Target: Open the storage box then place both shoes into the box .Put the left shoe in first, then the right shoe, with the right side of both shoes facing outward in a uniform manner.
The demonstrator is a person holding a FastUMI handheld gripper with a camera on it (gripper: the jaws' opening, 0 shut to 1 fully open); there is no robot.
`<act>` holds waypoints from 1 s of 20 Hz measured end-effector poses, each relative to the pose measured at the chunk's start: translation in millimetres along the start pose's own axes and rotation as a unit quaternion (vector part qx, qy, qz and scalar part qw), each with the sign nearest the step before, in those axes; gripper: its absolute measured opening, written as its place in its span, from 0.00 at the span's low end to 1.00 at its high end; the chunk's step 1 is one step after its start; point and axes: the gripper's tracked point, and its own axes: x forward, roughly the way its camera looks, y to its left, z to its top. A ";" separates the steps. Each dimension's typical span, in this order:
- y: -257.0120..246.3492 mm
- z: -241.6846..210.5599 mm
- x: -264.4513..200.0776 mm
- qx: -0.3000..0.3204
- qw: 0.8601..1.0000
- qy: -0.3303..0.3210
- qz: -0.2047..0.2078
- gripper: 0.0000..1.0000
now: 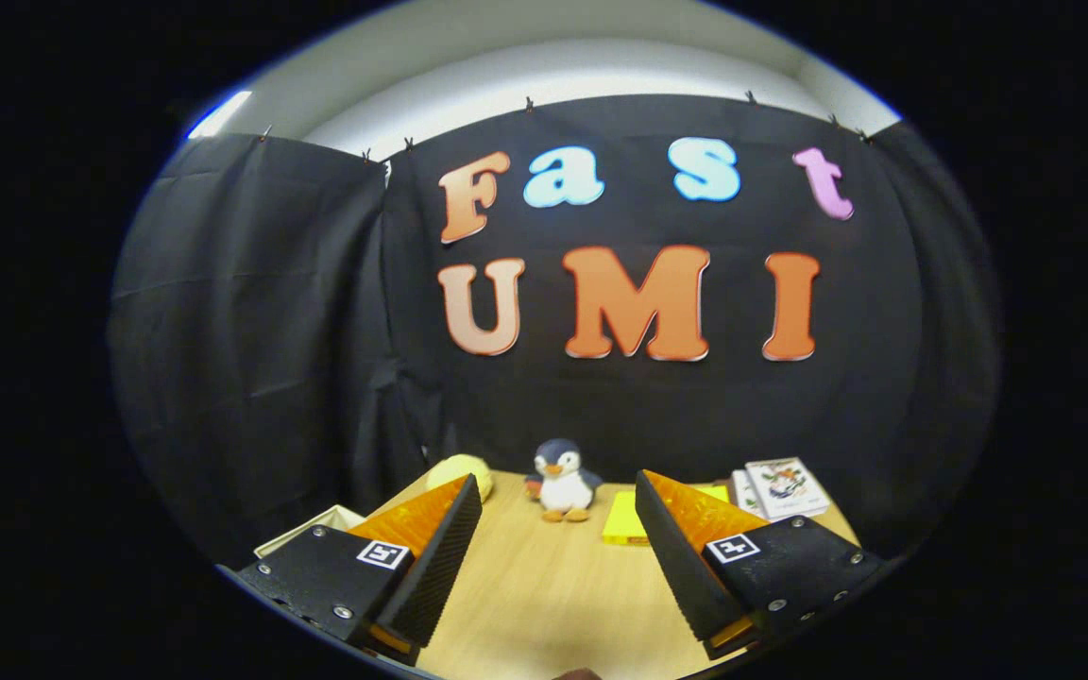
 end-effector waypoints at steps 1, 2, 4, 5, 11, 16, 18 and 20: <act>-8.7 11.3 -6.5 -0.010 1.000 -0.020 -0.006 0.98; -19.5 22.6 -11.3 -0.021 0.999 -0.039 -0.013 0.98; -42.5 42.0 -20.6 -0.046 0.995 -0.075 -0.035 0.98; -53.0 48.1 -22.7 -0.054 0.994 -0.086 -0.046 0.98; -75.6 58.7 -27.6 -0.037 0.991 -0.112 -0.056 0.98; -72.0 68.6 -31.1 -0.048 0.990 -0.127 -0.048 0.98; -67.5 69.3 -29.7 -0.045 0.990 -0.126 -0.045 0.98; -62.7 69.9 -29.3 -0.040 0.991 -0.125 -0.039 0.99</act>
